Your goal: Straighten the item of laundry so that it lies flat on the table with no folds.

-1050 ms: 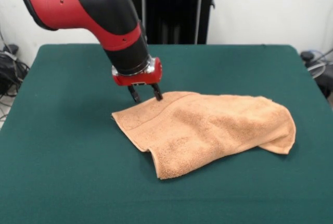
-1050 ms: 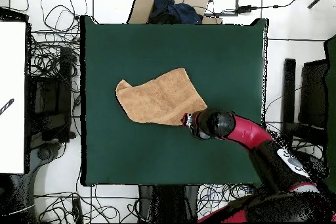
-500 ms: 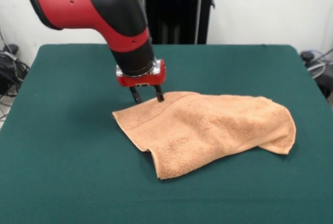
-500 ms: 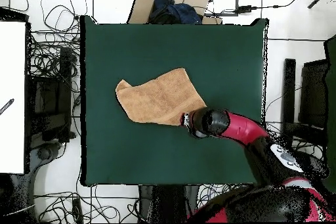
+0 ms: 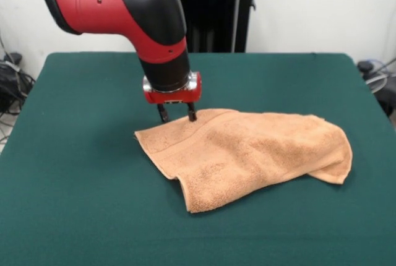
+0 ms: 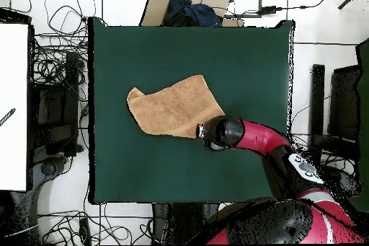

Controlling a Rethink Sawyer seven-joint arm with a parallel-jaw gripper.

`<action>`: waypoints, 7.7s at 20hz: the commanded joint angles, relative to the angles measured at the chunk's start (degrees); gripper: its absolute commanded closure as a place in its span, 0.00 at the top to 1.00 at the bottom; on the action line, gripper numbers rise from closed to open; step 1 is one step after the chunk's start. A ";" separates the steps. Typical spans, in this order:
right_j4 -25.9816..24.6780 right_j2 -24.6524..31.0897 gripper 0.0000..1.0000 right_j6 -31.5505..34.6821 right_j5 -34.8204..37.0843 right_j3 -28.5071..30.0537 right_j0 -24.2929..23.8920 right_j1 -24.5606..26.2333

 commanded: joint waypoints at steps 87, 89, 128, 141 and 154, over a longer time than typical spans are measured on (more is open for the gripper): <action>-1.98 2.64 0.00 2.61 -13.24 14.59 -6.22 -2.88; -2.32 2.68 0.00 2.39 -13.36 15.43 -7.01 -3.09; -1.44 -1.86 0.00 8.07 -20.07 23.04 -2.58 -7.75; -1.38 -1.95 0.00 8.24 -22.09 23.07 -2.57 -6.08; -0.82 -2.33 0.00 8.76 -23.00 23.75 -2.20 -6.21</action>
